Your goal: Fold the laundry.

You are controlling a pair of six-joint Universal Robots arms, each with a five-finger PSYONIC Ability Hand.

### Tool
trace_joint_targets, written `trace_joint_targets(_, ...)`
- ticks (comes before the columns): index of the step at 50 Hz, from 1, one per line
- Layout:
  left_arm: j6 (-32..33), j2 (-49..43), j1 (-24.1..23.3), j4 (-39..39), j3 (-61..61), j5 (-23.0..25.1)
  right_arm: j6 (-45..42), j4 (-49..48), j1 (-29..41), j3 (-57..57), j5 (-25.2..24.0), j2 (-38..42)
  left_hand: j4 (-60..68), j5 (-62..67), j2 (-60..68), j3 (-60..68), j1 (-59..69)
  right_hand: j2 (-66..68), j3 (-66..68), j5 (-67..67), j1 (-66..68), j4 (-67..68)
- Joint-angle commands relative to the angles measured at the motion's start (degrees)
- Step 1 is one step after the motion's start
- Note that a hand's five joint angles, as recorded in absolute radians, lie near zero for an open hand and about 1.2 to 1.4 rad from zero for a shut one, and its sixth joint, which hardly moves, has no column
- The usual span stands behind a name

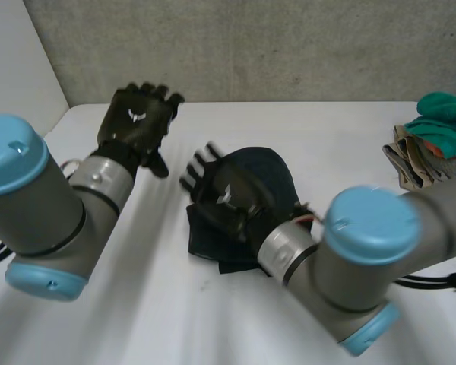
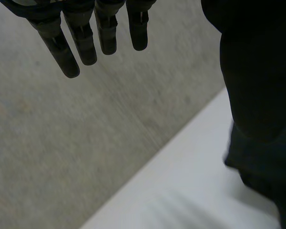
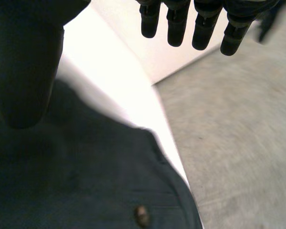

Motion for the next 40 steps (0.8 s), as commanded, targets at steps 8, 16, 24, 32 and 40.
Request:
trace_joint_targets(8,-7.3,-9.4,-9.3,-4.5,16.3,0.6,34.4,19.3,-16.1,-5.8,5.1,-10.6,-2.6,-2.1,-2.9,-3.0,-3.0,-2.1,-1.9,-2.9,-2.7,-1.9)
trace_joint_targets(16,-7.5,-23.2,-12.0,-16.8,27.6,0.1,34.2,29.6,-16.5,-16.5,3.8,1.5,-3.7,-3.3,-4.1,-4.2,-4.1,-2.1,-1.9,-2.9,-2.7,-1.9)
trace_joint_targets(24,-6.8,-31.6,-11.8,-23.6,32.6,-2.9,33.2,30.6,-16.2,-19.8,2.3,9.6,-3.7,-3.3,-4.1,-4.2,-4.1,-2.1,-1.9,-2.9,-2.7,-1.9)
trace_joint_targets(32,-1.3,-34.8,-9.6,-30.0,33.0,-8.9,27.8,31.0,-16.1,-21.6,3.9,15.8,-2.7,-2.3,-3.1,-3.2,-3.1,-2.1,-1.9,-2.9,-2.7,-1.9)
trace_joint_targets(40,-0.5,-34.1,-9.8,-32.9,32.8,-8.5,20.3,31.8,-15.9,-22.5,10.0,14.5,-2.9,-2.5,-3.3,-3.4,-3.3,-2.1,-1.9,-2.9,-2.7,-1.9)
